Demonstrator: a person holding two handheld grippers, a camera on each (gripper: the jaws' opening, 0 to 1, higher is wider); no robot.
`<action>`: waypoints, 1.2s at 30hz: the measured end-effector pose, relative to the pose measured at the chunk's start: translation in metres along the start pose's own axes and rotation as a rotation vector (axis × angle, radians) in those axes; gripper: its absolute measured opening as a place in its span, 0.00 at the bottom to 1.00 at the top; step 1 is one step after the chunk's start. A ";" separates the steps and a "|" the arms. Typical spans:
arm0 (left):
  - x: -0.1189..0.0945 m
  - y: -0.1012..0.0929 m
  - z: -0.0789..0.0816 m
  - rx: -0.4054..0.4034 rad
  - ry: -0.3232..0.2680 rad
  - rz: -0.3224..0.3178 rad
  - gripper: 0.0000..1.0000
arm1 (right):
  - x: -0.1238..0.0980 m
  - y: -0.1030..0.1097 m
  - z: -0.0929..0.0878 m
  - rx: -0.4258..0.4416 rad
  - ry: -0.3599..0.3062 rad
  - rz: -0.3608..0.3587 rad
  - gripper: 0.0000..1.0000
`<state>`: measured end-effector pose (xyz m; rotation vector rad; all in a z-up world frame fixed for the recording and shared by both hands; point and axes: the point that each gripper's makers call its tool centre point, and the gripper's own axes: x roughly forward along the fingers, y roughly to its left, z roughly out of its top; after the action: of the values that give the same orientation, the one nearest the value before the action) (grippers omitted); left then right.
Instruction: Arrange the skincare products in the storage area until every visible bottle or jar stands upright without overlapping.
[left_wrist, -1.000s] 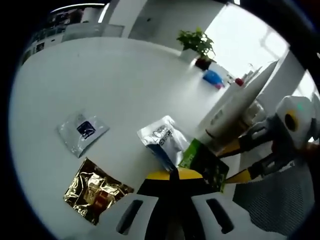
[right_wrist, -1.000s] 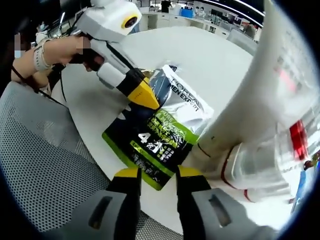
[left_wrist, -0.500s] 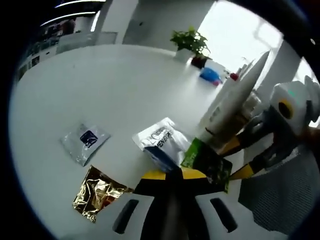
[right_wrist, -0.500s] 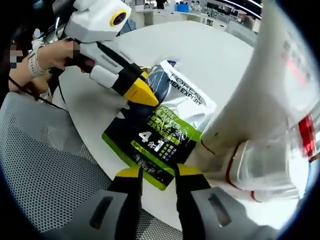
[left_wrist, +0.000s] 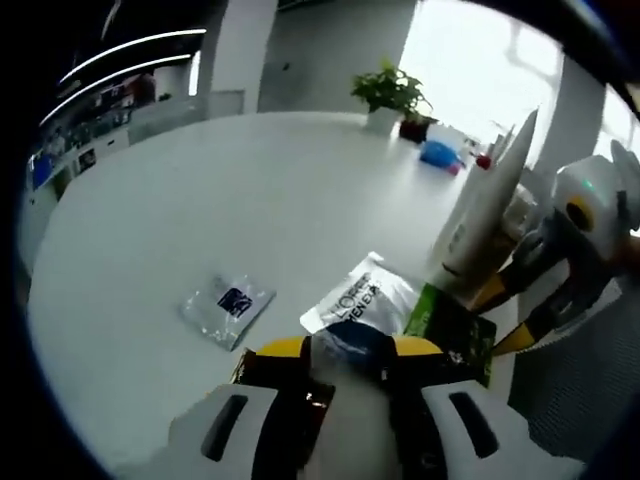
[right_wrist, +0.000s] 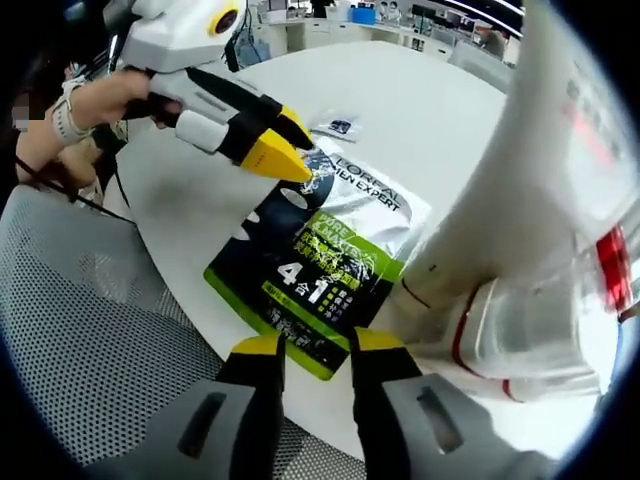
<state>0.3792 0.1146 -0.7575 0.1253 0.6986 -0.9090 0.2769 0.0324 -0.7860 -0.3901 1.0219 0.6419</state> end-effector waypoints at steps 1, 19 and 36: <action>0.000 -0.001 0.003 0.010 -0.007 0.004 0.35 | 0.000 0.000 0.000 0.000 0.000 0.000 0.26; 0.014 -0.018 -0.011 0.212 0.089 -0.031 0.38 | 0.000 0.000 0.001 0.007 -0.002 0.000 0.26; 0.016 -0.011 -0.017 0.257 0.071 -0.049 0.39 | 0.000 0.000 0.001 0.002 0.000 0.002 0.26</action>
<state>0.3690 0.1031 -0.7783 0.3717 0.6502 -1.0438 0.2776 0.0331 -0.7855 -0.3868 1.0230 0.6426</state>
